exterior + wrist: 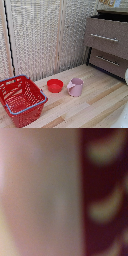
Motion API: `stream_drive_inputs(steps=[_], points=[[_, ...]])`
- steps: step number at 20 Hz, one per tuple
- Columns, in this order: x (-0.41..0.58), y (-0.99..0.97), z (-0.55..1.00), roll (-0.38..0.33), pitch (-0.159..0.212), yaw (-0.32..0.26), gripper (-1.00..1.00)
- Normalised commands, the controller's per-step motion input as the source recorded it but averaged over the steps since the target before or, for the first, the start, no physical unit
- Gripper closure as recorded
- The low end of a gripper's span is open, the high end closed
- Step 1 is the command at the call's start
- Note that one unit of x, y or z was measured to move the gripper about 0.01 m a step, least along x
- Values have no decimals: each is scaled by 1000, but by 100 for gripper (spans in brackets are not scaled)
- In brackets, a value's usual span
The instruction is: Shift your gripper thoughtfully near the cereal snack bar. Tenderly grip the snack bar with your precision device. Carefully hover the precision device above the first drawer installation and invite the snack bar to descend into the first drawer installation.
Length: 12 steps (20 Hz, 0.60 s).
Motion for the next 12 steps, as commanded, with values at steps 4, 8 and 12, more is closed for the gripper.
stream_drive_inputs(steps=[4, 8, 12], points=[[1, -458, -86, -147, 175, 147, -100], [32, -329, 0, -80, 153, 203, -100], [173, 60, 34, -50, 94, 34, -100]])
